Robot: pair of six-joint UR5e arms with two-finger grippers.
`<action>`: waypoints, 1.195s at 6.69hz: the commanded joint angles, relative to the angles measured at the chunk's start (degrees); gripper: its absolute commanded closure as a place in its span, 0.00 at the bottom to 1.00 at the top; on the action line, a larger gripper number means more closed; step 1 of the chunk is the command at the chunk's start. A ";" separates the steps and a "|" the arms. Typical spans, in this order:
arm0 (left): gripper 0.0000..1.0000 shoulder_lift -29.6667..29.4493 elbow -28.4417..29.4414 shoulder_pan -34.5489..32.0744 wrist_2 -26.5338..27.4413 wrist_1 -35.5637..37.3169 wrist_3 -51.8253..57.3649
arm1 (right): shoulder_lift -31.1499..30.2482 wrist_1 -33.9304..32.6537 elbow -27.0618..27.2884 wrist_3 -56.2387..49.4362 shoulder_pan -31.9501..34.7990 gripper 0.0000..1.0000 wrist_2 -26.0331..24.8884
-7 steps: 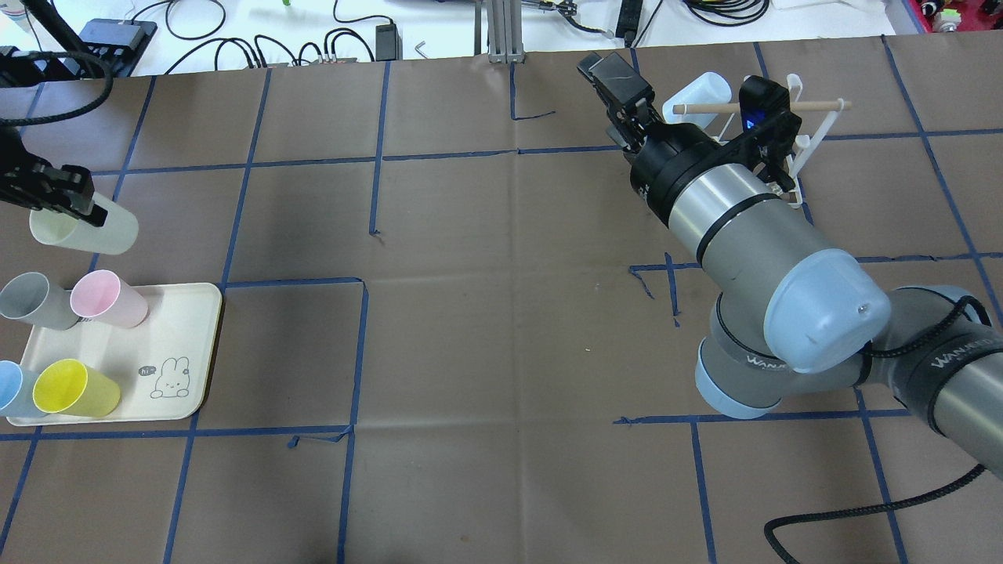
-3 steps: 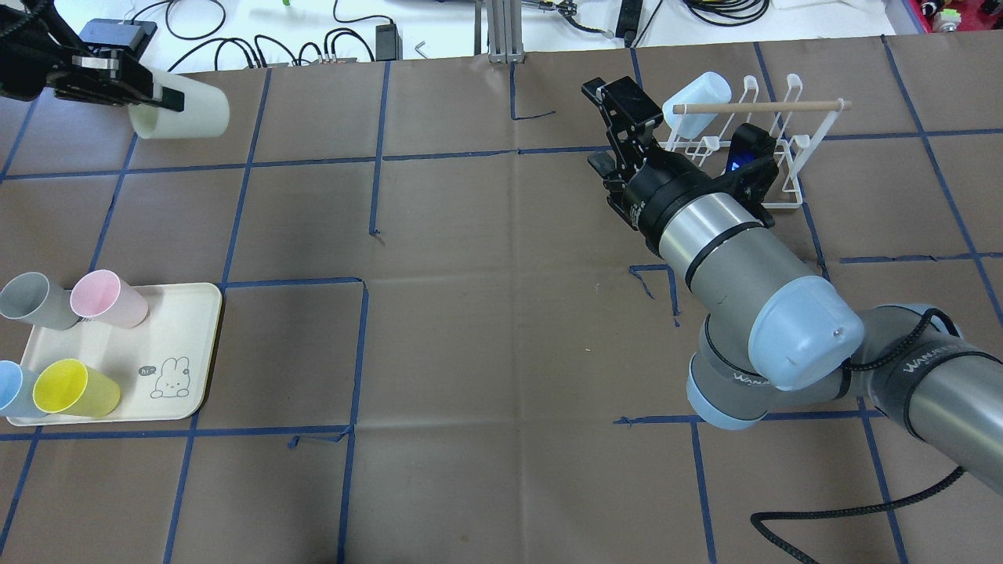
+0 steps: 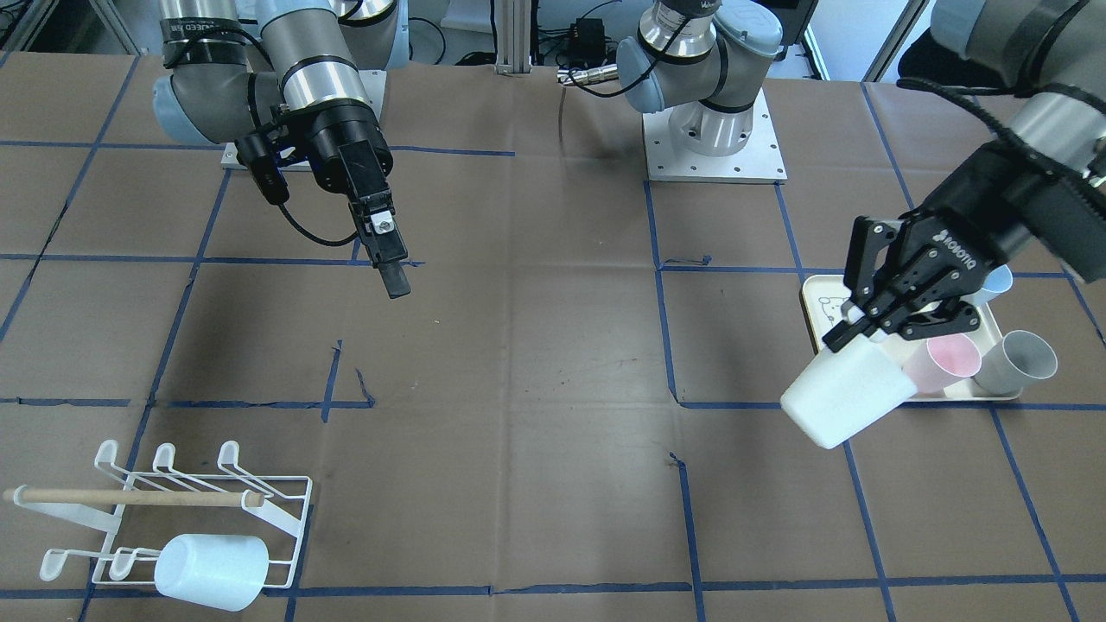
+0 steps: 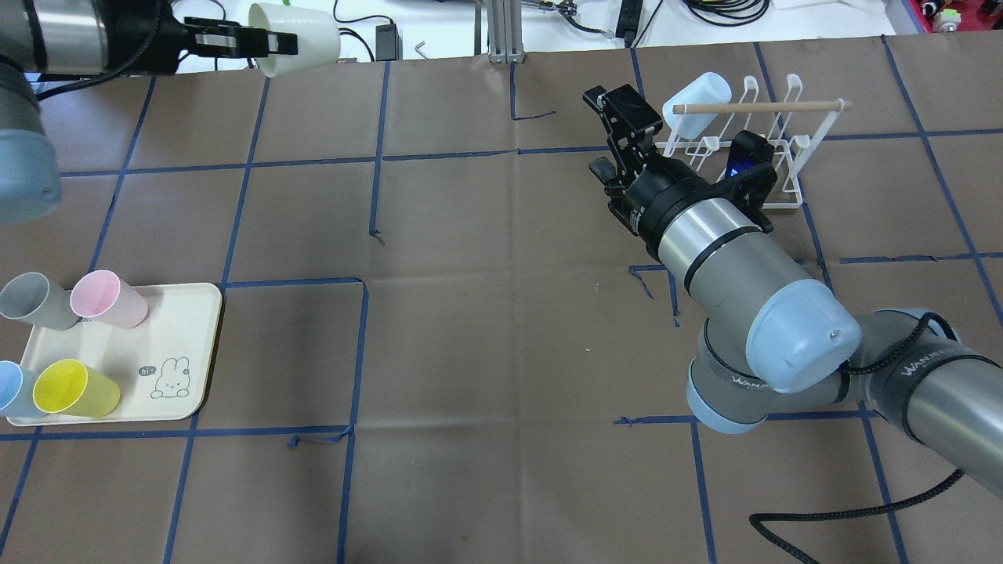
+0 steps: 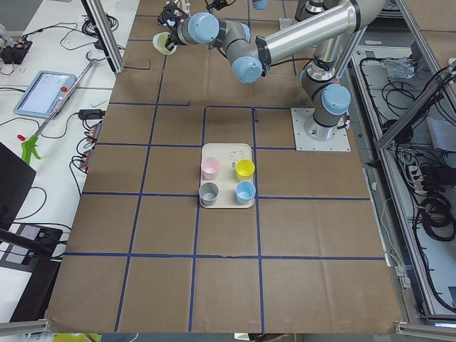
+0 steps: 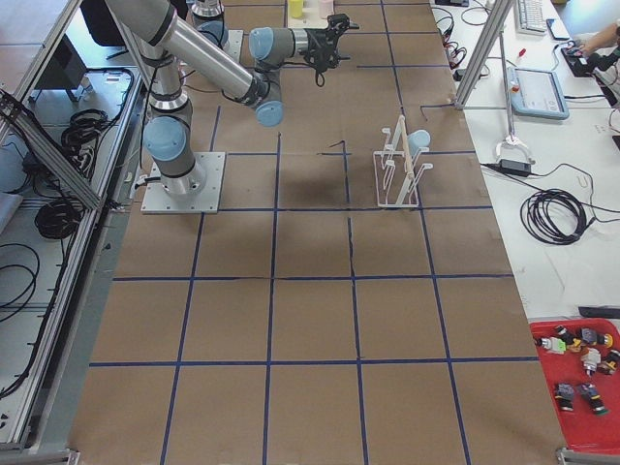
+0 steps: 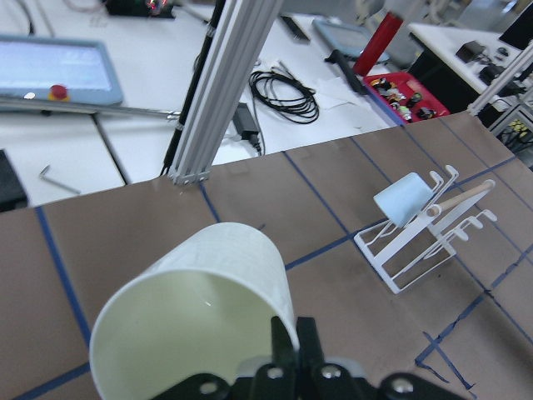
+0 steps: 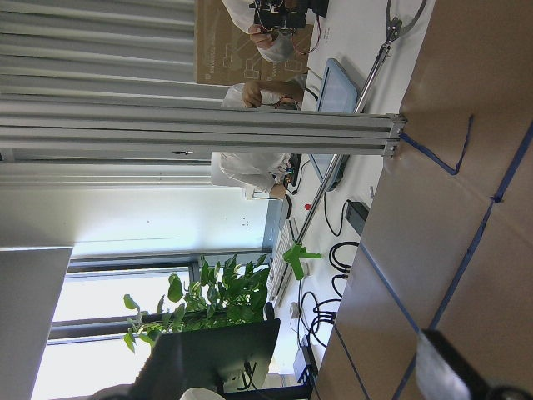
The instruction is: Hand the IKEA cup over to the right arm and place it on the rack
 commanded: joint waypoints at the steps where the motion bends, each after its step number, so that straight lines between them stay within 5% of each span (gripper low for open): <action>1: 0.94 -4.07 -5.91 -3.62 -7.11 19.50 0.36 | 0.41 0.94 -0.83 -0.07 0.00 0.00 -0.11; 3: 0.93 -5.05 -18.63 -7.48 -7.76 45.91 -7.39 | 0.93 3.93 -1.01 -0.07 0.00 0.00 -0.11; 4: 0.92 -5.66 -19.99 -8.89 -7.76 57.70 -16.94 | 0.94 4.64 -1.01 0.01 0.00 0.00 -0.20; 8: 0.89 -7.33 -20.27 -13.73 -6.36 61.69 -19.85 | 0.85 12.37 -3.99 2.81 2.10 0.00 0.42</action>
